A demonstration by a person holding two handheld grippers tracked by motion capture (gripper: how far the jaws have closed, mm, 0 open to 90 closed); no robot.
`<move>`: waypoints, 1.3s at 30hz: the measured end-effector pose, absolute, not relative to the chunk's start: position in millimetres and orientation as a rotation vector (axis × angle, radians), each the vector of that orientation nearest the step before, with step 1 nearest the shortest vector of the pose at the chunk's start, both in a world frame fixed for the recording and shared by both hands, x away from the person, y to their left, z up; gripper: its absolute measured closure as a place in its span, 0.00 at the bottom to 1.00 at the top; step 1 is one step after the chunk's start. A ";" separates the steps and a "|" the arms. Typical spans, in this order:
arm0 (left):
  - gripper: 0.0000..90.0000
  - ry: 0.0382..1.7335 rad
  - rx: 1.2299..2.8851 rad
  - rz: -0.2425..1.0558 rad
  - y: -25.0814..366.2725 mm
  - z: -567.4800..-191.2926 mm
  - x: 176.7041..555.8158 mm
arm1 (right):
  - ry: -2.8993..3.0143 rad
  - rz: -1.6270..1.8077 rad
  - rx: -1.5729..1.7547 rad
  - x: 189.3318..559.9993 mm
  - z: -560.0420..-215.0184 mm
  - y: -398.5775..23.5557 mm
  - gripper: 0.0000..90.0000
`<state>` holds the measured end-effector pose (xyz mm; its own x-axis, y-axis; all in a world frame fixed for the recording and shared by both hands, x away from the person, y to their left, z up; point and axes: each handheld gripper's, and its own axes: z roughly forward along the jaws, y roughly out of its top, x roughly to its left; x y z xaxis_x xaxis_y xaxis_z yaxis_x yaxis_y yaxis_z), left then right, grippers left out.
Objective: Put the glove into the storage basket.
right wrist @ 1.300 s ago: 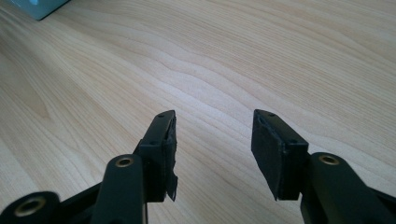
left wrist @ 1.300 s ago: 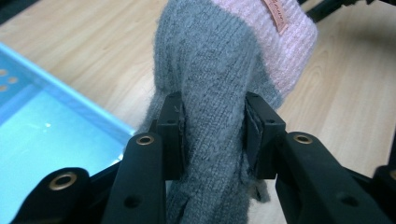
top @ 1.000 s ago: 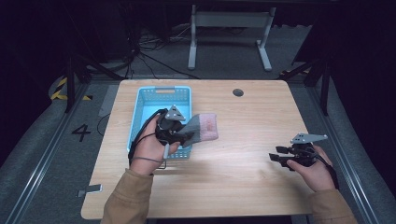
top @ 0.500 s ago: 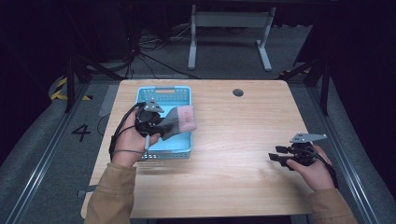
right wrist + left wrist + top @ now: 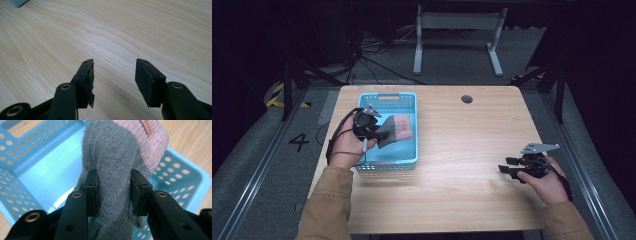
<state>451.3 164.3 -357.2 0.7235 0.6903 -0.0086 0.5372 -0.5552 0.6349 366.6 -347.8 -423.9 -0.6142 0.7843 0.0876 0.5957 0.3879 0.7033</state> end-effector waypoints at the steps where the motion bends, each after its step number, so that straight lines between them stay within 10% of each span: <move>1: 0.71 0.929 2.312 0.317 164.2 -359.3 453.8 | 2.391 1.048 1.218 366.6 -424.1 -348.0 0.56; 39: 0.70 0.924 2.506 0.237 142.1 -416.1 503.9 | 2.401 1.051 1.227 361.2 -428.6 -348.5 0.55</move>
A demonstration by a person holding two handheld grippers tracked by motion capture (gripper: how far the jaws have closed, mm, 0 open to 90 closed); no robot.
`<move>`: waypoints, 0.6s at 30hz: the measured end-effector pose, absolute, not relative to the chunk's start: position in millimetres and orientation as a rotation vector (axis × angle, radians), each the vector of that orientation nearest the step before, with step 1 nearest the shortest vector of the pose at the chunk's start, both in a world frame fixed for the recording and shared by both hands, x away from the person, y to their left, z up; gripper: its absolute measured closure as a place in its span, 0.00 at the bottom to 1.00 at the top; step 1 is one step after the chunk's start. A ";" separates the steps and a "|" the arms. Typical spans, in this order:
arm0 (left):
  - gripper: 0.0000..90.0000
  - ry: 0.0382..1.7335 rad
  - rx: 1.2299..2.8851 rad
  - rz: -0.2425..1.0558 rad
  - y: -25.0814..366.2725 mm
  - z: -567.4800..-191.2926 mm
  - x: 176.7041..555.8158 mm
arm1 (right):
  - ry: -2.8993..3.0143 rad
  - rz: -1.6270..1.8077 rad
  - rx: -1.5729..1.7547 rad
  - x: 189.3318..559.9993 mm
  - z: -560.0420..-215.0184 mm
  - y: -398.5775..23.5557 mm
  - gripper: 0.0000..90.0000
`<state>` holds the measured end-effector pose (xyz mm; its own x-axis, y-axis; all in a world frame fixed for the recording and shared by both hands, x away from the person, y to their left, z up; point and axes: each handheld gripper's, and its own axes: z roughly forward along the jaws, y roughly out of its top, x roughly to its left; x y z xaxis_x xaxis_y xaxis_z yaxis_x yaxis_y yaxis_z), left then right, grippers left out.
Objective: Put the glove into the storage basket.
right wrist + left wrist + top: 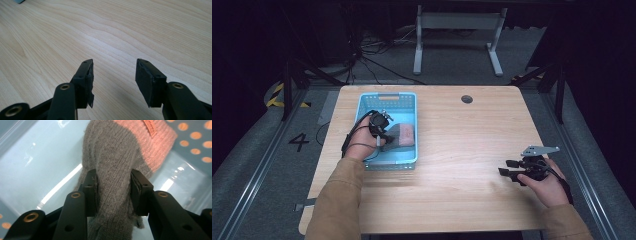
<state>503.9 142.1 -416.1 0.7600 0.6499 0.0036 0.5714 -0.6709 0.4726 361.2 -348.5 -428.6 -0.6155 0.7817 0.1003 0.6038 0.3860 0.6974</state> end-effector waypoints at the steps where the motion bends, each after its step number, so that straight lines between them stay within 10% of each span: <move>1: 0.70 0.922 2.511 0.241 141.6 -416.8 504.8 | 2.400 1.052 1.228 361.2 -428.5 -348.3 0.55; 18: 0.60 0.899 2.579 0.310 133.9 -424.3 512.2 | 2.395 1.062 1.224 359.8 -427.6 -347.9 0.54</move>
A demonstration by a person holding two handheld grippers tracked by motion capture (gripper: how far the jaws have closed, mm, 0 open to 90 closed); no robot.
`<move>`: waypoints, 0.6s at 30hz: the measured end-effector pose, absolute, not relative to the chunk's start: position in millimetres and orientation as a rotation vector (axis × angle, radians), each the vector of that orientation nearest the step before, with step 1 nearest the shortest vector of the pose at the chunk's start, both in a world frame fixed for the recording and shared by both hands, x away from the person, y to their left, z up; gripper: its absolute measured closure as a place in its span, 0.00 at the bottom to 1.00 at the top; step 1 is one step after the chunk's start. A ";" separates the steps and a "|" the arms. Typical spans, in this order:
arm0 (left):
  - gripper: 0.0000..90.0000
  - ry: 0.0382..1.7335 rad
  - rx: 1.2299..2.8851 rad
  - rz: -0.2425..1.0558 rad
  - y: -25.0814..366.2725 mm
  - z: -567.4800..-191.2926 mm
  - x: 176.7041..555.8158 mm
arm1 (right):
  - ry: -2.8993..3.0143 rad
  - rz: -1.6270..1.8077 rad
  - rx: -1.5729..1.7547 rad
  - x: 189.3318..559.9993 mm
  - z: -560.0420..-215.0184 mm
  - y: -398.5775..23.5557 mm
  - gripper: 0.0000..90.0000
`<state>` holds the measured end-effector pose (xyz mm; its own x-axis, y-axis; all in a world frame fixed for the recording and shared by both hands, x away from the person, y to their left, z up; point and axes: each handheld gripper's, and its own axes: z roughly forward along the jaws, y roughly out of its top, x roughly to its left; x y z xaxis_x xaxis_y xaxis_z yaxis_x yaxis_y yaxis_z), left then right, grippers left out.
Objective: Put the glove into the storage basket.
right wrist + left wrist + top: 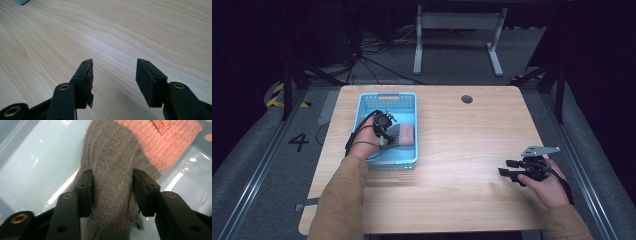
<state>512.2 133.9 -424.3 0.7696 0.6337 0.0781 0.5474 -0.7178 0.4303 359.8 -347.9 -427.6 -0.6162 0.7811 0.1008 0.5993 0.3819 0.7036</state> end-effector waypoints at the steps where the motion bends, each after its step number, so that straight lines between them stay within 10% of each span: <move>1: 0.58 0.898 2.579 0.318 133.7 -424.6 512.4 | 2.395 1.062 1.224 359.7 -427.6 -347.9 0.54; 18: 0.42 0.880 2.373 0.372 134.1 -394.4 493.4 | 2.400 1.072 1.210 362.7 -425.7 -344.9 0.54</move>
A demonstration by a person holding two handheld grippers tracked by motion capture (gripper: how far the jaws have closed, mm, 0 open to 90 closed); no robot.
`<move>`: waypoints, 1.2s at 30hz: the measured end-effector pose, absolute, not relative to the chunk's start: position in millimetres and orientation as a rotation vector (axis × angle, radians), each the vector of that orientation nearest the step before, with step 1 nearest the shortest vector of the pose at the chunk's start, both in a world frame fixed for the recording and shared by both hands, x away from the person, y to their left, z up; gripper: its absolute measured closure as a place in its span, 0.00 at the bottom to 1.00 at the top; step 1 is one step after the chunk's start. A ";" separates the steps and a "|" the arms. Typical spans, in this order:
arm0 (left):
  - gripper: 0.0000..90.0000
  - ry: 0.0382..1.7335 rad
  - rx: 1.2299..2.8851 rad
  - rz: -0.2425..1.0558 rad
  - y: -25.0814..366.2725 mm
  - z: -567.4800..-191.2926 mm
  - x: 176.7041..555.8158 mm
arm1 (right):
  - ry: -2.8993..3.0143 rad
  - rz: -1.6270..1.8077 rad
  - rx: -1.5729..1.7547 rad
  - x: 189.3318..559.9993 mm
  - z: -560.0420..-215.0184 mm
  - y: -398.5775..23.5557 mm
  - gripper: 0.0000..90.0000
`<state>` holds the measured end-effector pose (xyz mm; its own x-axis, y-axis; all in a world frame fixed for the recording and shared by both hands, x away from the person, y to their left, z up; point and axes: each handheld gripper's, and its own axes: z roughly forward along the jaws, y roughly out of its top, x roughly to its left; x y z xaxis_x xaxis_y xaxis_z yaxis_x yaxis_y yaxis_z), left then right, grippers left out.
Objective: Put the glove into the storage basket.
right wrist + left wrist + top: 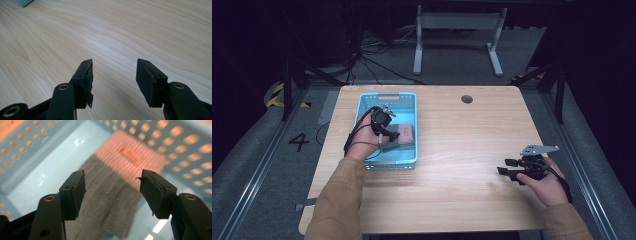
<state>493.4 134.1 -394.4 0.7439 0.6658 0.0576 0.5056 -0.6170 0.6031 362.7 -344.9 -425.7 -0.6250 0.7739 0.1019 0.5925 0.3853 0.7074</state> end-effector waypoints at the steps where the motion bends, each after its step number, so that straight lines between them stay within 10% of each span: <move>1: 0.42 0.871 2.351 0.356 134.6 -388.5 489.0 | 2.403 1.073 1.208 363.7 -425.6 -344.1 0.54; 36: 0.35 0.637 2.239 0.190 105.8 -369.8 352.5 | 2.455 1.073 1.147 377.7 -427.4 -323.6 0.52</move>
